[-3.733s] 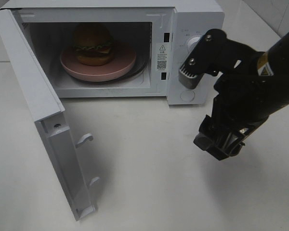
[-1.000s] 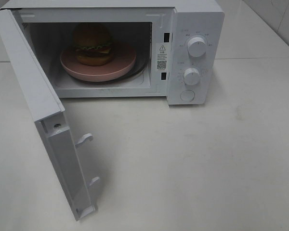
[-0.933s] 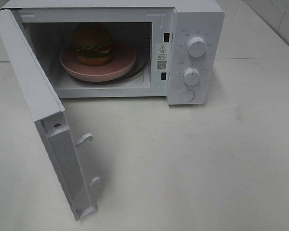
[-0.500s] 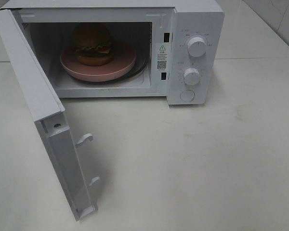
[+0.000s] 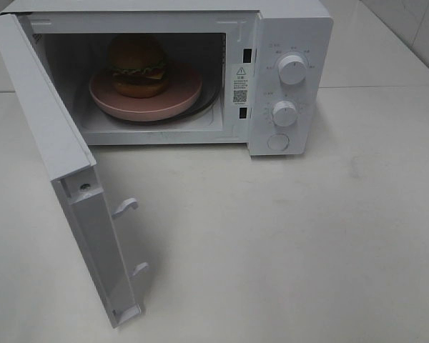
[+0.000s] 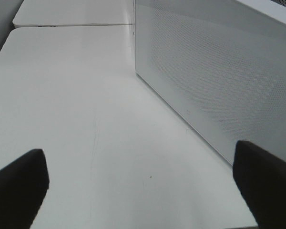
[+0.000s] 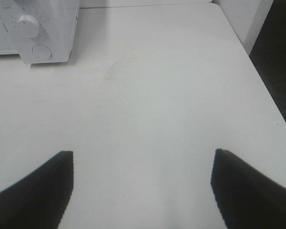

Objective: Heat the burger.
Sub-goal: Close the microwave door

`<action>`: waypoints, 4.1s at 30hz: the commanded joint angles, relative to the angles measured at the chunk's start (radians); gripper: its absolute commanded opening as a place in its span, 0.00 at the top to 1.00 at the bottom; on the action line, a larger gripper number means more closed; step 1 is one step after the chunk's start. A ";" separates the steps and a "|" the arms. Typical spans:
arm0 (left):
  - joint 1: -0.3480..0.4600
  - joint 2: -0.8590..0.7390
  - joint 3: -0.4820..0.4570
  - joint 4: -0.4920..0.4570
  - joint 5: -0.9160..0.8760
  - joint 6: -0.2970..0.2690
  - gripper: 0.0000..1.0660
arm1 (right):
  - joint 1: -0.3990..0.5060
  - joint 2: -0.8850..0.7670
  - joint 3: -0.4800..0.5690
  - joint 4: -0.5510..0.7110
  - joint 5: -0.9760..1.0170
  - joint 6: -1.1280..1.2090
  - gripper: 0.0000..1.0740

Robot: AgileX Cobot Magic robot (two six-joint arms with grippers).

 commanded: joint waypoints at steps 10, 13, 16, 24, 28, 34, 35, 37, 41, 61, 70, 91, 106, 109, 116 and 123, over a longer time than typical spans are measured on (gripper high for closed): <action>-0.002 0.002 0.003 -0.002 -0.002 -0.004 0.06 | 0.018 -0.028 -0.001 0.001 -0.007 -0.011 0.29; -0.002 0.002 0.003 -0.002 -0.002 -0.004 0.06 | 0.018 -0.028 -0.001 0.001 -0.007 -0.011 0.29; -0.002 0.002 0.003 -0.002 -0.002 -0.004 0.06 | 0.018 -0.028 -0.001 0.001 -0.007 -0.011 0.29; -0.002 0.003 0.003 -0.002 -0.003 -0.008 0.06 | 0.018 -0.028 -0.001 0.001 -0.007 -0.011 0.29; -0.002 0.007 -0.005 0.015 -0.011 -0.034 0.07 | 0.018 -0.028 -0.001 0.001 -0.007 -0.011 0.29; -0.002 0.081 -0.047 0.010 -0.081 -0.055 0.09 | 0.018 -0.028 -0.001 0.001 -0.007 -0.011 0.29; -0.002 0.123 -0.047 0.010 -0.117 -0.055 0.13 | 0.018 -0.028 -0.001 0.001 -0.007 -0.011 0.29; -0.002 0.141 -0.047 0.010 -0.134 -0.054 0.16 | 0.018 -0.028 -0.001 0.001 -0.007 -0.011 0.29; -0.002 0.239 -0.038 0.010 -0.274 -0.049 0.45 | 0.018 -0.028 -0.001 0.001 -0.007 -0.011 0.29; -0.002 0.646 0.153 0.009 -0.857 0.002 1.00 | 0.018 -0.028 -0.001 0.001 -0.007 -0.011 0.29; -0.002 0.852 0.309 0.085 -1.414 0.001 1.00 | 0.018 -0.028 -0.001 0.001 -0.007 -0.011 0.29; -0.002 1.379 0.340 0.671 -2.081 -0.264 1.00 | 0.018 -0.028 -0.001 0.001 -0.007 -0.011 0.29; -0.302 1.624 0.281 0.431 -2.225 -0.232 1.00 | 0.018 -0.028 -0.001 0.001 -0.007 -0.011 0.29; -0.385 1.638 0.281 0.352 -2.226 -0.173 1.00 | 0.018 -0.028 -0.001 0.001 -0.007 -0.011 0.29; -0.564 1.668 0.266 0.160 -2.295 -0.106 1.00 | 0.018 -0.028 -0.001 0.001 -0.007 -0.011 0.29; -0.687 1.703 0.182 -0.017 -2.289 -0.097 1.00 | 0.018 -0.028 -0.001 0.001 -0.007 -0.011 0.29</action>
